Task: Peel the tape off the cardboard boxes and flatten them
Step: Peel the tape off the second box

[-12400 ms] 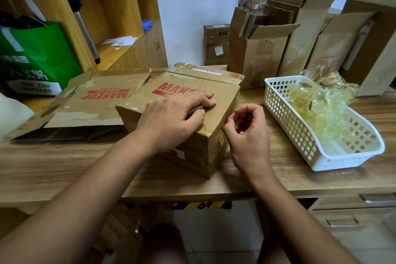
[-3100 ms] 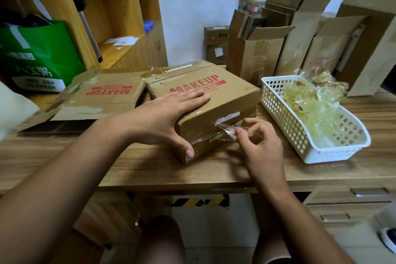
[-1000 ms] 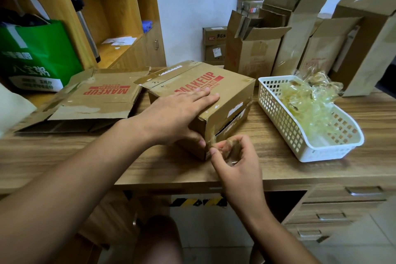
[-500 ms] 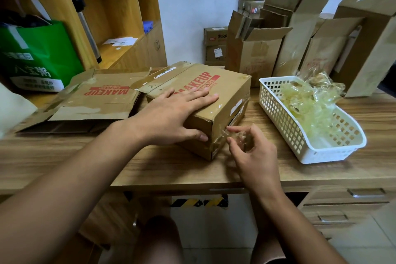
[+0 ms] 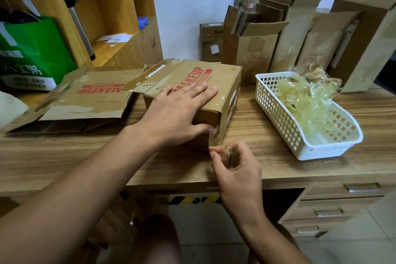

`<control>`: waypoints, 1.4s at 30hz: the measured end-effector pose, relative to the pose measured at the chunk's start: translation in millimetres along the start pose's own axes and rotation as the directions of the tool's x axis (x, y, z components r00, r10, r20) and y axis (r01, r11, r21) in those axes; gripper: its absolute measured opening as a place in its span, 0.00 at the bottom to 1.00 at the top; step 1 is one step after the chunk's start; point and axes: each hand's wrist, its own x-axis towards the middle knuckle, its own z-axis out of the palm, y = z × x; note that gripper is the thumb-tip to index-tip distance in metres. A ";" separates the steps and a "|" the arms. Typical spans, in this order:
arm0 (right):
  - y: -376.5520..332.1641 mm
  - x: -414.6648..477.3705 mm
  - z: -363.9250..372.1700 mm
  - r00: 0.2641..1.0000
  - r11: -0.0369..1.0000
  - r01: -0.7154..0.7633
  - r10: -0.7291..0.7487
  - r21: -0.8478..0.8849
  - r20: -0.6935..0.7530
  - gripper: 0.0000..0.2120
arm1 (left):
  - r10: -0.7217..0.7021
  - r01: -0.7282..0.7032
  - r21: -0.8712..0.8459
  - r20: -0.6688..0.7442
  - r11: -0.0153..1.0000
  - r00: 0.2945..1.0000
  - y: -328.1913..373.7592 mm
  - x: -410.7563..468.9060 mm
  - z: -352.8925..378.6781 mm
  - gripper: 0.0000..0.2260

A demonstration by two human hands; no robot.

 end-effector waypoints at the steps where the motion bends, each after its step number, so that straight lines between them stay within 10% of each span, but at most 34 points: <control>1: -0.5 1.0 -1.2 1.000 1.000 -0.017 0.017 0.004 0.013 0.10 | -0.010 0.010 0.012 -0.005 1.000 1.000 1.1 0.7 0.3 0.41; 15: 7.9 38.4 -24.8 0.992 0.943 0.076 -0.106 -0.324 -0.075 0.14 | 0.017 -0.005 -0.105 0.116 0.994 0.993 -34.8 -10.1 -21.2 0.32; 42: -0.4 14.4 -0.2 0.991 0.993 0.074 -0.084 -0.090 -0.106 0.09 | -0.119 0.119 0.004 -0.042 0.993 0.992 -6.5 -13.7 -1.4 0.34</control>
